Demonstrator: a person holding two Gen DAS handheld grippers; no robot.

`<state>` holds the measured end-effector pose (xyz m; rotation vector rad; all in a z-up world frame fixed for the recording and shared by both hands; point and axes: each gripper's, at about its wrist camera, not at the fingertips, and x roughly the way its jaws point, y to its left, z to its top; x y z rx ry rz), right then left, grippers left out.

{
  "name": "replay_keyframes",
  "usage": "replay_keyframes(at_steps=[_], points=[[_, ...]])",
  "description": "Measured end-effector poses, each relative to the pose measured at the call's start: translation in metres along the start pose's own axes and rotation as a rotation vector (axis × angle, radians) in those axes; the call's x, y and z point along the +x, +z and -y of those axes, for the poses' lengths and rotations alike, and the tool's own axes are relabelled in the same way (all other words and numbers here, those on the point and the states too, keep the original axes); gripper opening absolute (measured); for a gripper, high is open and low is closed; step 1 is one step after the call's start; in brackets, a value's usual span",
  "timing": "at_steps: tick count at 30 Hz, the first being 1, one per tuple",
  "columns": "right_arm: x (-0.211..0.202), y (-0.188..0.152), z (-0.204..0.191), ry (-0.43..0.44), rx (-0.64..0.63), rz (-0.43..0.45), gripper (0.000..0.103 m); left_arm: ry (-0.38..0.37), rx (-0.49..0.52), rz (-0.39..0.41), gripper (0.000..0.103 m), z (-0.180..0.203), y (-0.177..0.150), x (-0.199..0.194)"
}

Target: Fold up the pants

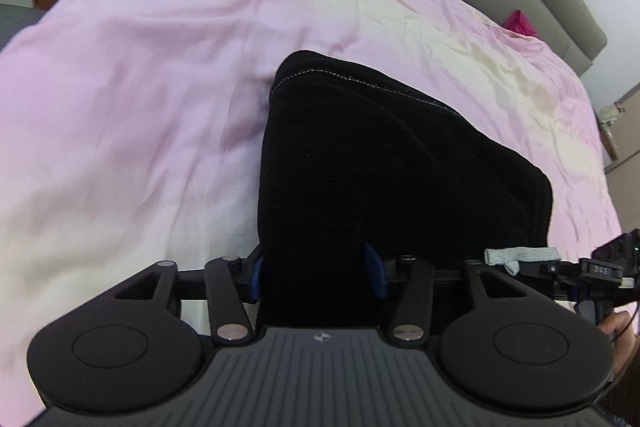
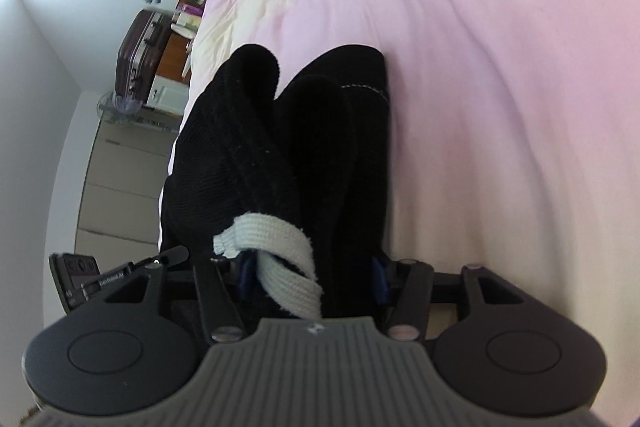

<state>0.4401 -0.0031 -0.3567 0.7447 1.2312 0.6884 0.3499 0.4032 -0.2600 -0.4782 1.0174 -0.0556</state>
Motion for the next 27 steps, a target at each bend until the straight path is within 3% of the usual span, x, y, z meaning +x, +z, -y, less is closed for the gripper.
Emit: replay_keyframes(at_steps=[4,7,12,15,18,20,22,27], points=[[-0.005,0.004,-0.014,-0.057,0.008,-0.02,0.07,0.101,0.015,0.002,0.066,0.017,0.001,-0.026],[-0.022,0.007,-0.036,-0.149,-0.031,-0.021,0.073,0.18,0.059,0.02,0.066,0.034,0.002,-0.066],[-0.073,0.01,-0.108,-0.302,-0.292,0.038,0.073,0.271,0.202,0.14,0.066,0.092,0.004,-0.161],[-0.118,-0.002,-0.16,-0.362,-0.475,0.113,0.081,0.341,0.296,0.25,0.067,0.139,-0.005,-0.219],[-0.171,-0.028,-0.208,-0.383,-0.621,0.221,0.089,0.426,0.357,0.371,0.067,0.189,-0.029,-0.262],[-0.211,-0.052,-0.232,-0.385,-0.672,0.297,0.091,0.44,0.398,0.46,0.068,0.219,-0.053,-0.283],[-0.248,-0.077,-0.245,-0.37,-0.693,0.363,0.098,0.485,0.409,0.543,0.068,0.249,-0.081,-0.298],[-0.327,-0.155,-0.256,-0.365,-0.726,0.527,0.098,0.546,0.375,0.695,0.074,0.31,-0.15,-0.318]])
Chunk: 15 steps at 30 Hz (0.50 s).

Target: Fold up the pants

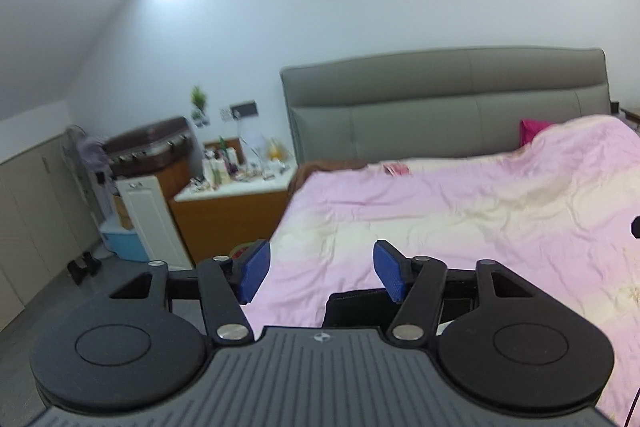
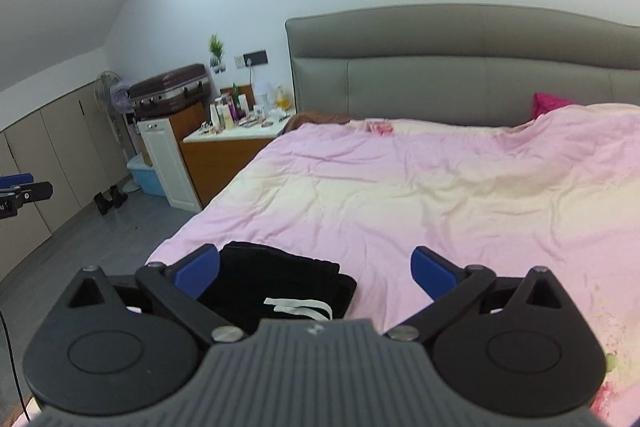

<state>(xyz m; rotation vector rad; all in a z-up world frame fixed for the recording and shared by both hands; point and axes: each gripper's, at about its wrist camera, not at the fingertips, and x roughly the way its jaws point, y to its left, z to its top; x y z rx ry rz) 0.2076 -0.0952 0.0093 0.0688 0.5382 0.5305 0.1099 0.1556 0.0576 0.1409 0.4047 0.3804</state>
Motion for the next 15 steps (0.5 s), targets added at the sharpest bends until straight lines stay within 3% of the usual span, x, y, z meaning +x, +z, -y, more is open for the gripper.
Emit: replay_keyframes(at_steps=[2,5,11,15], points=[[-0.043,-0.017,0.0,-0.019,-0.012,0.058,0.098,0.016,-0.013,0.036,0.077,0.017,-0.01,-0.026],[-0.09,-0.046,-0.001,-0.086,-0.03,0.112,0.098,0.026,-0.007,0.063,0.09,0.046,-0.03,-0.057],[-0.149,-0.117,-0.005,-0.182,-0.013,0.144,0.098,0.029,-0.103,-0.016,0.09,0.086,-0.077,-0.078],[-0.168,-0.155,-0.005,-0.217,-0.011,0.146,0.098,0.037,-0.03,-0.06,0.09,0.115,-0.105,-0.086]])
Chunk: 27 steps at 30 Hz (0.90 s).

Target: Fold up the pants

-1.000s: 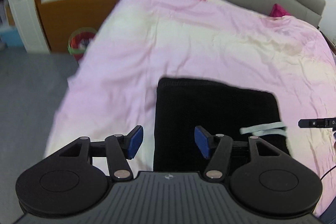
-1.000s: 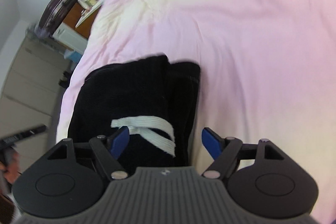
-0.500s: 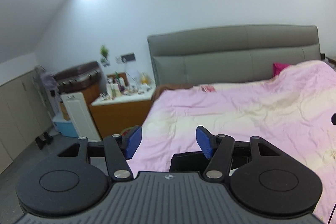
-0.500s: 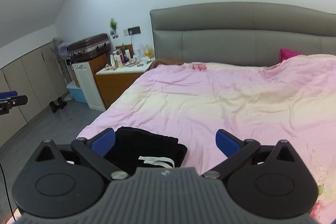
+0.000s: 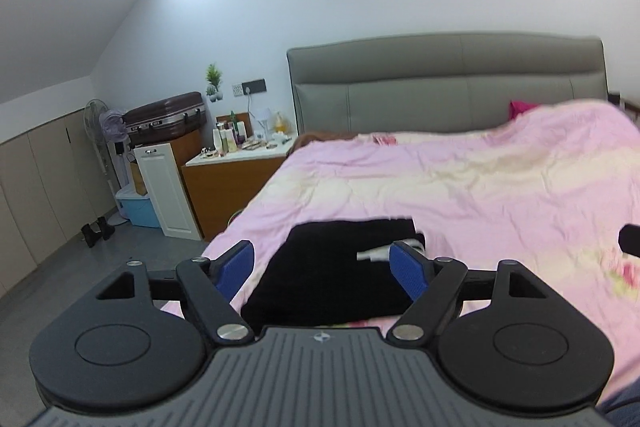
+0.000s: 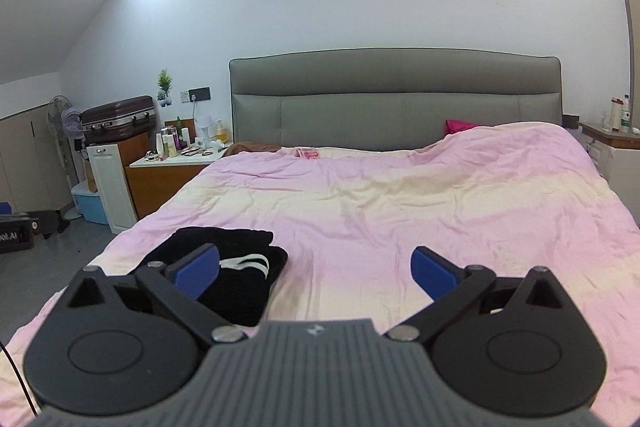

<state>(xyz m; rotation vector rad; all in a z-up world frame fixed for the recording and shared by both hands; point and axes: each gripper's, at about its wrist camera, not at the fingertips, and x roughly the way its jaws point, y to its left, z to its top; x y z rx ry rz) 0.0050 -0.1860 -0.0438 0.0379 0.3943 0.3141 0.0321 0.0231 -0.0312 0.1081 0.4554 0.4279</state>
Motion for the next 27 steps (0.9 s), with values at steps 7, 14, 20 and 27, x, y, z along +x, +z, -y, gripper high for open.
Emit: replay_keyframes(at_steps=[7,14,20,27], points=[[-0.015,-0.045,-0.005,-0.008,-0.058,-0.038,0.098,-0.097,-0.034,-0.099,0.09,0.025,-0.036,-0.005],[-0.015,-0.061,-0.003,0.021,-0.041,-0.079,0.098,-0.12,-0.02,-0.131,0.09,0.037,-0.05,-0.013],[-0.019,-0.059,-0.006,0.026,-0.057,-0.064,0.098,-0.13,-0.024,-0.13,0.09,0.037,-0.053,-0.018],[-0.02,-0.055,-0.006,0.016,-0.051,-0.056,0.098,-0.138,-0.022,-0.129,0.09,0.034,-0.049,-0.016]])
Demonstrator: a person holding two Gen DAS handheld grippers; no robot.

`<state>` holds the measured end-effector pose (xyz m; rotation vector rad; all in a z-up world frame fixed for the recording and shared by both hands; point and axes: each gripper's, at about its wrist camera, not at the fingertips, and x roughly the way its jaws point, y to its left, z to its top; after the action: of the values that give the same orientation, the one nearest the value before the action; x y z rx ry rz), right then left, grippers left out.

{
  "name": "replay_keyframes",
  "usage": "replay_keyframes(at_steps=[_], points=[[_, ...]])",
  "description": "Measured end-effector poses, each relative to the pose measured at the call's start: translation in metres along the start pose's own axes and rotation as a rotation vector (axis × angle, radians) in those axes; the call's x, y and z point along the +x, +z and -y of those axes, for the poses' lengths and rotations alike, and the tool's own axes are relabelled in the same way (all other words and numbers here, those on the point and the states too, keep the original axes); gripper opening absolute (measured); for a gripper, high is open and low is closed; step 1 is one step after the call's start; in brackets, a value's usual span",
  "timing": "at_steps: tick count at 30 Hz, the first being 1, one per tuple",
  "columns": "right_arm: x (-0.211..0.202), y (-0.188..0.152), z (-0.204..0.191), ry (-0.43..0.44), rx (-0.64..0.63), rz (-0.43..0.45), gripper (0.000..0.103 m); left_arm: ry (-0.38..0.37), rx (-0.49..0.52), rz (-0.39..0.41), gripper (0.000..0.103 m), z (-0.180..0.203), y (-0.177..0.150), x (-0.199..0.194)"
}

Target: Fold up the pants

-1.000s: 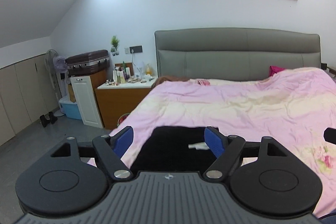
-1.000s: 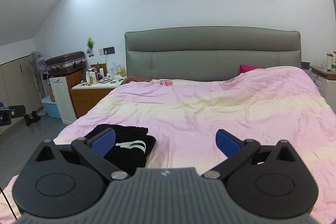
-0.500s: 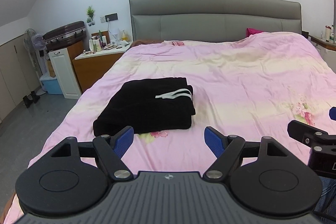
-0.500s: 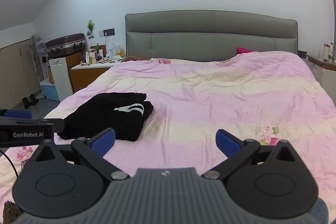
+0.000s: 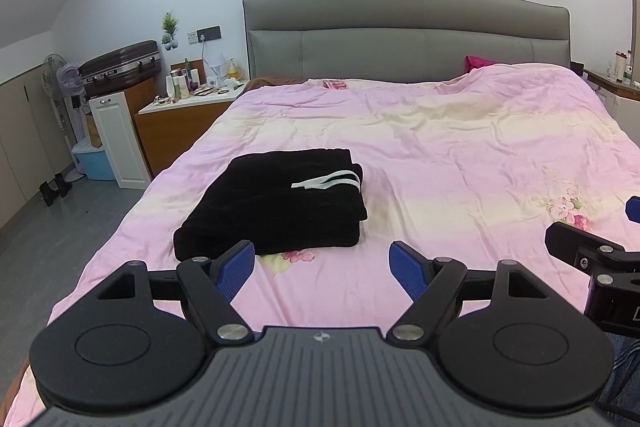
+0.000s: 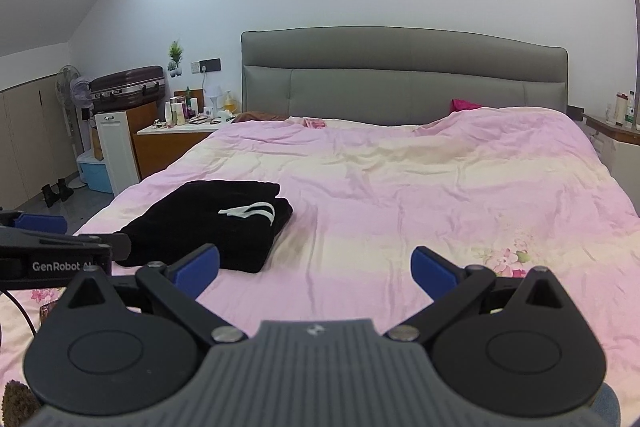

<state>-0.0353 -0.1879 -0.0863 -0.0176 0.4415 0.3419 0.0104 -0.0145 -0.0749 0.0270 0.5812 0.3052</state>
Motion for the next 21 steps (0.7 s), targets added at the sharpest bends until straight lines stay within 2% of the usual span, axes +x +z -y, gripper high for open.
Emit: replay_keyframes(at_steps=[21], points=[[0.0056,0.0029,0.0004,-0.024,0.003,-0.017,0.098,-0.011,0.015,0.001,0.09,-0.0035,0.0061,0.0004]])
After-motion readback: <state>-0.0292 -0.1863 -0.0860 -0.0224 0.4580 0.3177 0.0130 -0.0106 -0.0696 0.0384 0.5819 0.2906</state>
